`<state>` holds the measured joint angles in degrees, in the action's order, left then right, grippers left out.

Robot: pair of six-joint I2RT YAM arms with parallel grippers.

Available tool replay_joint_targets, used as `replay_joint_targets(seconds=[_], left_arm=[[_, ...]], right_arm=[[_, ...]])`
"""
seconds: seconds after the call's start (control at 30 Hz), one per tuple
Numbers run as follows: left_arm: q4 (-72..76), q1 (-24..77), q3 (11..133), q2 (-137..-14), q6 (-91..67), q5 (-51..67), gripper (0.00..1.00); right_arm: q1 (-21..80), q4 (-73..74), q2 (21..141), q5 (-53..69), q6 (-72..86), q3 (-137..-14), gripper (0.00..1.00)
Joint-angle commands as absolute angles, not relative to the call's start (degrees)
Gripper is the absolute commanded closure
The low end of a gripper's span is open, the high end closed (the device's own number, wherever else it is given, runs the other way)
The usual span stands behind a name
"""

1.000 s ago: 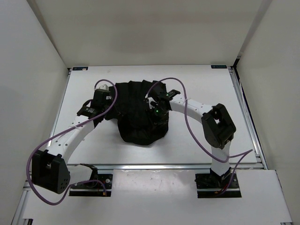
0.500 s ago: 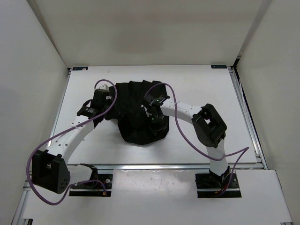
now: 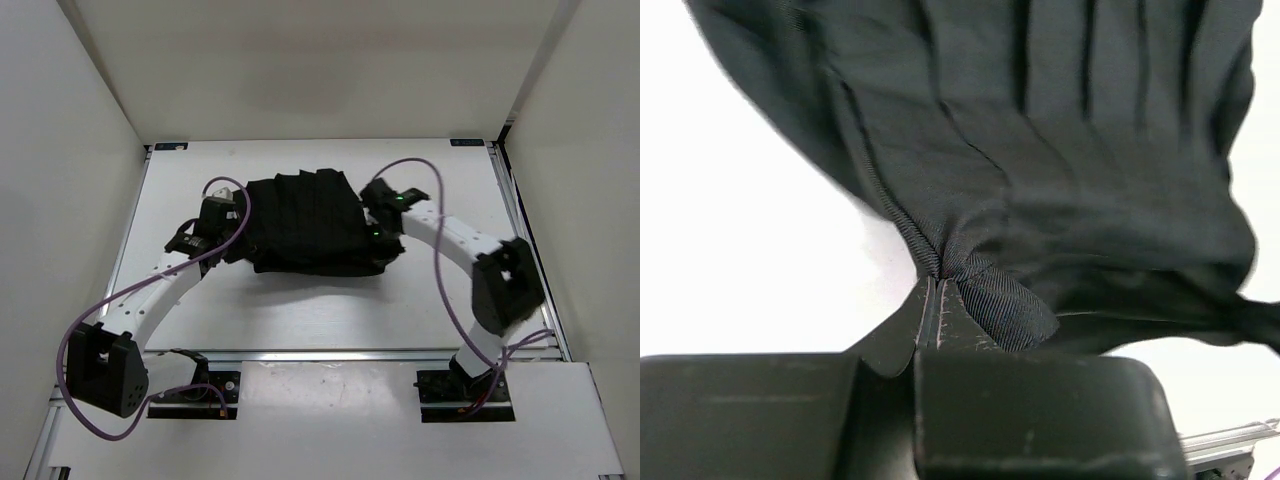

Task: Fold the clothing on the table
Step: Flatten the skirt out

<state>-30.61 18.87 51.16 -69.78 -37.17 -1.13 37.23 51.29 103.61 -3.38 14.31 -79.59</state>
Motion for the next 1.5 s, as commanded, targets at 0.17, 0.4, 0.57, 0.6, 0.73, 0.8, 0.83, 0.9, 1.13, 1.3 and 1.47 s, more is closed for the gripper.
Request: replay_joint_targets(seconds=[0.17, 0.4, 0.57, 0.6, 0.73, 0.8, 0.83, 0.9, 1.13, 1.3, 1.47], left_arm=[[-29.53, 19.95, 49.57, -68.11, -37.0, -2.9, 1.0], [-29.88, 20.48, 49.48, -68.91, -37.18, -2.9, 1.0], [-30.32, 20.48, 49.83, -68.64, -36.74, -2.9, 1.0], [-30.06, 20.39, 49.83, -68.56, -36.56, -2.73, 1.0], [-29.62, 20.39, 48.78, -67.85, -37.52, -1.06, 1.0], [-29.09, 21.0, 47.99, -66.71, -37.97, -0.35, 1.0], [-28.66, 21.01, 47.03, -66.19, -37.97, 0.78, 1.0], [-27.69, 20.66, 44.75, -64.08, -38.14, 5.51, 1.0], [-27.94, 17.49, 36.31, -56.0, -40.43, 21.88, 1.0], [-36.46, 13.89, 33.93, -50.2, -37.1, 27.14, 1.0], [-37.62, 15.64, 31.03, -49.22, -35.07, 31.2, 0.81]], right_arm=[[19.98, 48.97, 79.39, 3.06, 20.47, -57.07, 0.9], [14.41, 48.51, 74.27, 1.86, 19.87, -52.12, 0.64], [14.76, 47.37, 74.7, 1.58, 19.25, -52.2, 0.63], [15.37, 46.68, 75.06, 2.02, 19.16, -52.64, 0.62], [19.59, 44.39, 76.9, 8.4, 17.06, -54.23, 0.68], [20.13, 44.03, 76.21, 14.72, 16.35, -53.79, 0.69], [19.87, 44.64, 75.85, 18.51, 15.65, -53.7, 0.68], [18.12, 46.3, 73.5, 22.56, 14.86, -53.09, 0.69], [11.16, 55.36, 65.66, 29.45, 14.85, -54.75, 0.77], [14.67, 52.48, 68.8, 26.36, 18.89, -56.07, 0.74], [20.12, 39.93, 80.67, 28.56, 22.49, -57.3, 0.68]])
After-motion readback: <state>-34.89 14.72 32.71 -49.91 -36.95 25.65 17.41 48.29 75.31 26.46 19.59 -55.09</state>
